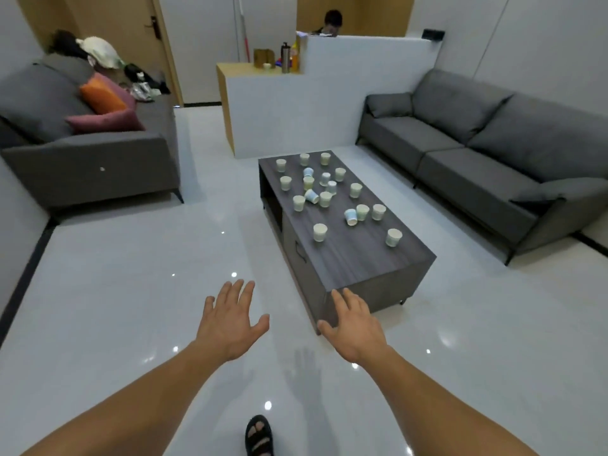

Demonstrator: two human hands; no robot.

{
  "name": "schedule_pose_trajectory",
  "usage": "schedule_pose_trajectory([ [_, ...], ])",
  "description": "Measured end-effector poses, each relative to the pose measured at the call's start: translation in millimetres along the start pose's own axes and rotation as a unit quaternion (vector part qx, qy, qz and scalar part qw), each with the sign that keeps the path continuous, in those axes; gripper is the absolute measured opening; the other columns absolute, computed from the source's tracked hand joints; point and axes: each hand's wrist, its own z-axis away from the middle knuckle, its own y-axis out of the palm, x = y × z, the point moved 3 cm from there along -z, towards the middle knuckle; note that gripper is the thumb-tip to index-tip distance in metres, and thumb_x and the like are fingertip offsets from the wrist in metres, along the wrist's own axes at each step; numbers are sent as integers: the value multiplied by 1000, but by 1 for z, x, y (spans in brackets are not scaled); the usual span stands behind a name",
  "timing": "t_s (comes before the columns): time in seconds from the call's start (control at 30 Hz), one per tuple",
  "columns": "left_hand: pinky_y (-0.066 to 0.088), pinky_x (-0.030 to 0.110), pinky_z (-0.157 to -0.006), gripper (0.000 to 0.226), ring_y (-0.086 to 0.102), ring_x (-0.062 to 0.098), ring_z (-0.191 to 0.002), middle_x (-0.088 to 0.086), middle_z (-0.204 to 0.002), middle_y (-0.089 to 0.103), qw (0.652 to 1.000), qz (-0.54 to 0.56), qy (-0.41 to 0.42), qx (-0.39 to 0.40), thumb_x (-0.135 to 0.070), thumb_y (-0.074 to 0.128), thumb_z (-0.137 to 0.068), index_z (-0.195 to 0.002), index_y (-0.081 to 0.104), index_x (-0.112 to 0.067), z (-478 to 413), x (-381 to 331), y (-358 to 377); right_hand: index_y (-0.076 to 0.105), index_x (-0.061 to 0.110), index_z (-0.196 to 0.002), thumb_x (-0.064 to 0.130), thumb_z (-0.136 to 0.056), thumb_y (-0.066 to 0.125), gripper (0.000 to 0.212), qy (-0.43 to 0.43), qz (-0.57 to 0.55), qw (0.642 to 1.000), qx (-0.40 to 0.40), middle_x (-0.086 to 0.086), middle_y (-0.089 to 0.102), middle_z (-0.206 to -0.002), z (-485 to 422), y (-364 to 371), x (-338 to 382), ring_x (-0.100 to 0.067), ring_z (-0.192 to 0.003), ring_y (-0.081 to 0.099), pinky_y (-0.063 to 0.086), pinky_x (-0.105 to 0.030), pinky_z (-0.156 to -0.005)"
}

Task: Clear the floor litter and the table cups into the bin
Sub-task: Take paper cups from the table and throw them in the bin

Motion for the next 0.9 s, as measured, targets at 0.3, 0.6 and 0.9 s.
schedule_pose_trajectory([
  [0.3,17,46,-116,81,8,21,-146,0,-159,13,995,6,103,3,-66,32,-86,-152,9,-24,-212,-78,-9,7,27,-155,62,-93,39,78,113,17,993,-15,0,4,-163,-147,-68,-93,-23,-149,6,26,-51,-115],
  [0.6,16,47,-117,86,4,20,-147,-2,-160,7,986,18,166,27,-65,40,-85,-152,2,-26,-384,-186,-1,7,27,-155,60,-92,44,80,157,18,987,-4,1,4,-163,-281,-115,-197,-23,-148,7,28,-50,-114],
  [0.9,14,44,-118,85,3,19,-147,-2,-160,3,990,44,107,82,-61,42,-87,-153,1,-25,-500,-260,37,11,27,-153,56,-88,51,82,127,46,989,58,1,8,-161,-422,-138,-293,-23,-146,11,32,-45,-110],
])
